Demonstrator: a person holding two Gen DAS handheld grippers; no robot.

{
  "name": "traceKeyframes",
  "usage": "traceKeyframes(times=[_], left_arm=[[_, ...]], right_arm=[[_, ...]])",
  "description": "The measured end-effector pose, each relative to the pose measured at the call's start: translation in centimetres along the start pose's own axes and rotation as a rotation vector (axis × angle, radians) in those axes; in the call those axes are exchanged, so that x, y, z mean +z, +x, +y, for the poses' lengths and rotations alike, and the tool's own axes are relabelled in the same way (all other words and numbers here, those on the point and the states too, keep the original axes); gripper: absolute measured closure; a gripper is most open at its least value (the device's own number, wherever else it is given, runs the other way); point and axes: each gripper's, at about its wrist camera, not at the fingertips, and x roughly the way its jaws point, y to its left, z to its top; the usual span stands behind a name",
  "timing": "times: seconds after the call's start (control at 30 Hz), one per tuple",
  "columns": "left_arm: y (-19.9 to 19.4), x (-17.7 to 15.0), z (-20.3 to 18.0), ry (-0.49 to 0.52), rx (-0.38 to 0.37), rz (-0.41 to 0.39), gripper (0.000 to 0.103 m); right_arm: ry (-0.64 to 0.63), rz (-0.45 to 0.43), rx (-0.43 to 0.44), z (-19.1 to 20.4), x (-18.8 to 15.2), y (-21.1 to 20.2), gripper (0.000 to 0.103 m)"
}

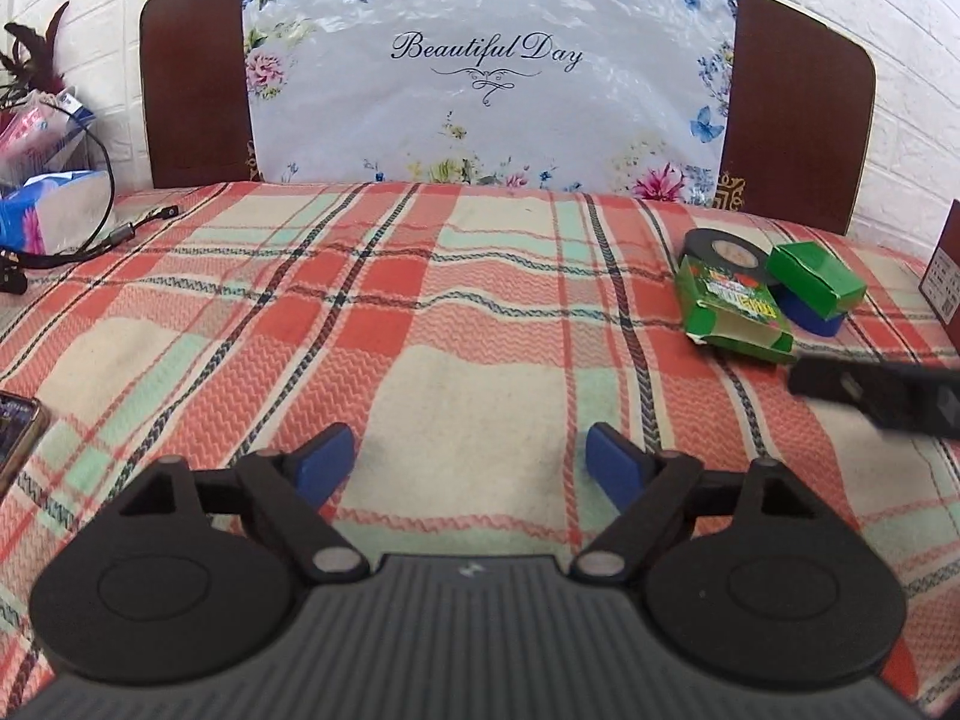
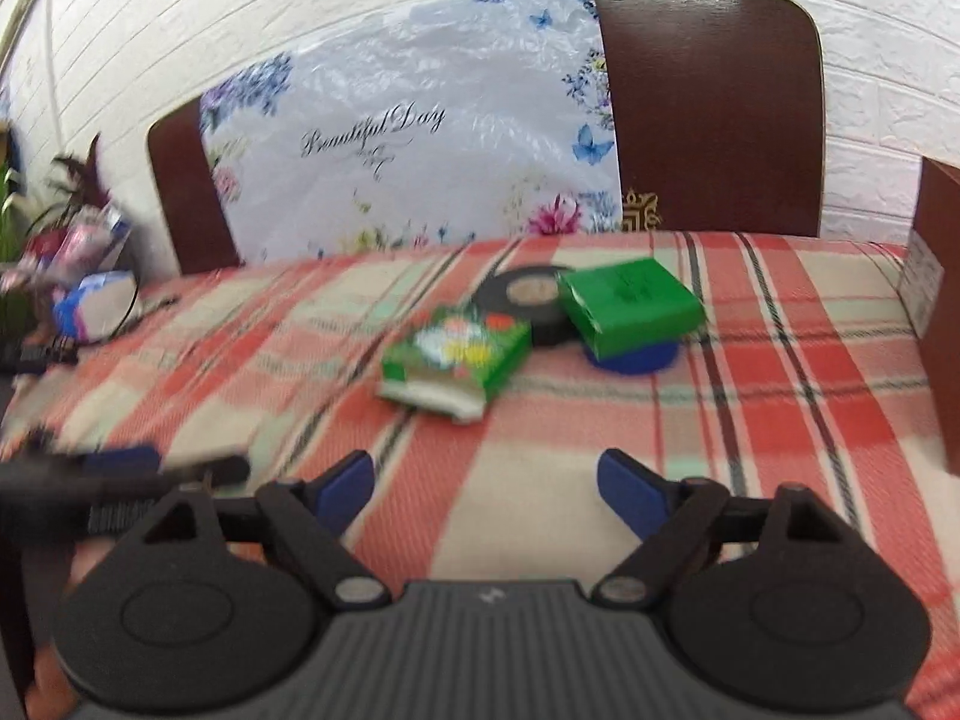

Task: Organize objects
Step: 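Withdraw the left tool and move it to the green snack box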

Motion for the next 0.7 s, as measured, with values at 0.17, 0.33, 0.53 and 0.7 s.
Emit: traceKeyframes(times=[0.17,0.33,0.53,0.7], left_arm=[[0.3,-0.1,0.5,-0.016,-0.012,-0.005,0.016],[0.3,-0.1,0.7,-0.025,-0.021,-0.008,0.016],[0.3,0.0,1.0,-0.034,-0.030,-0.010,0.016],[0.4,0.0,0.9,-0.029,-0.036,-0.005,0.014]], right_arm=[[0.021,-0.003,-0.036,1.5,2.5,5.2,0.010],[0.012,0.043,-0.119,2.1,3.1,8.0,0.024],[-0.049,0.058,-0.094,1.2,1.0,4.5,0.038],[-0.147,0.091,-0.080,-1.1,-2.8,-2.9,0.038]])
